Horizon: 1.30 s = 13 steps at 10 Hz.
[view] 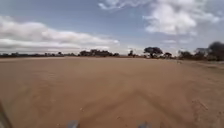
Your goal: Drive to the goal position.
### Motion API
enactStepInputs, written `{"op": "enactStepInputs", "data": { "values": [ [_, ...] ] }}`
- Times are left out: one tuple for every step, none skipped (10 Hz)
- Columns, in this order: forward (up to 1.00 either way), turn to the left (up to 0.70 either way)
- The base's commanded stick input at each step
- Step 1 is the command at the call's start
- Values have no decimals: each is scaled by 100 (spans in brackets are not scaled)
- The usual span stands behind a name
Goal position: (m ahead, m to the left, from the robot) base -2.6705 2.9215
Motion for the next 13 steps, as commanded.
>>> {"op": "enactStepInputs", "data": {
  "values": [
    [0, -45],
    [0, -45],
    [0, -45],
    [0, -45],
    [0, -45],
    [0, -45],
    [0, -45],
    [0, -45],
    [0, -45],
    [65, -28],
    [70, -27],
    [70, -27],
    [70, -27]
  ]
}}
